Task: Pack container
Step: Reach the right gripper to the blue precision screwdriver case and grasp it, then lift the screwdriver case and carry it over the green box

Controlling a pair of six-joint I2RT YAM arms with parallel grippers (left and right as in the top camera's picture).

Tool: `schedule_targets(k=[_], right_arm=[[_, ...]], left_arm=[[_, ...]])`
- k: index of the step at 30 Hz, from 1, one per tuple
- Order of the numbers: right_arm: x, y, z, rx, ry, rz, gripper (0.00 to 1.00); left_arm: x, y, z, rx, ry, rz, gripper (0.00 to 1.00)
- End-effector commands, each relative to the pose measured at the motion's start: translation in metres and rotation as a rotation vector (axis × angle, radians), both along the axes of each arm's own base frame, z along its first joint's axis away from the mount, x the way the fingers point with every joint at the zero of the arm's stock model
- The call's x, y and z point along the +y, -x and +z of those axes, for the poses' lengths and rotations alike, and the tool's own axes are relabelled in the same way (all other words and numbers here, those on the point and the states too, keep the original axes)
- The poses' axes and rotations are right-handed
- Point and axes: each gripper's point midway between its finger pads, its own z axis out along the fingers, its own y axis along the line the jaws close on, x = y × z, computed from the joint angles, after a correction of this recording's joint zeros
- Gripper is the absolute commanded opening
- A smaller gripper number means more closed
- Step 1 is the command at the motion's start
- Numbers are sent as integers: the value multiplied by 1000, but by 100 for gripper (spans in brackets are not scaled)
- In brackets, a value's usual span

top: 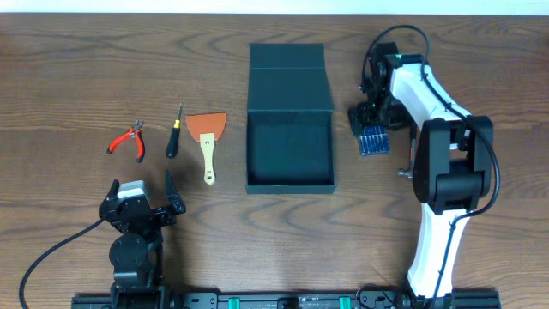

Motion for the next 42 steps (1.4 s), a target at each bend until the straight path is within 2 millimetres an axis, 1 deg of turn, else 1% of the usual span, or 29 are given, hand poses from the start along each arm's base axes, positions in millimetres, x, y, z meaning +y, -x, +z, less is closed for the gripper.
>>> schedule_targets(k=[1, 6, 7, 11, 12, 13, 15, 16, 17, 19, 26, 30, 33, 35, 40, 42], right_arm=[[-6, 14, -17, 38, 15, 33, 99], [-1, 21, -27, 50, -13, 39, 99], [0, 21, -27, 50, -17, 39, 97], [1, 21, -27, 51, -20, 38, 59], [0, 22, -27, 53, -20, 38, 53], [0, 22, -27, 53, -20, 38, 48], [0, 21, -27, 53, -20, 38, 45], [0, 22, -27, 53, -20, 38, 41], [0, 22, -27, 55, -20, 38, 35], [0, 22, -26, 56, -20, 38, 28], [1, 17, -17, 44, -20, 38, 27], [2, 7, -1, 3, -23, 39, 26], [2, -3, 18, -42, -26, 39, 26], [3, -11, 34, -81, -28, 38, 26], [2, -30, 82, -188, -23, 45, 27], [2, -36, 106, -238, -23, 55, 28]], left_arm=[[3, 2, -18, 53, -14, 12, 98], [3, 2, -18, 53, -14, 12, 98], [3, 2, -18, 53, -14, 12, 99], [3, 2, -18, 53, -14, 12, 98], [3, 2, -18, 53, -14, 12, 99], [3, 2, -18, 53, -14, 12, 99], [3, 2, -18, 53, -14, 12, 98], [3, 2, -18, 53, -14, 12, 98], [3, 2, -18, 53, -14, 12, 99], [3, 2, -18, 53, -14, 12, 98], [3, 2, -18, 53, -14, 12, 98], [3, 2, -18, 53, -14, 12, 99], [3, 2, -18, 53, -14, 12, 99], [3, 2, -18, 53, -14, 12, 98], [3, 2, -18, 53, -14, 12, 99], [3, 2, -18, 53, -14, 12, 98]])
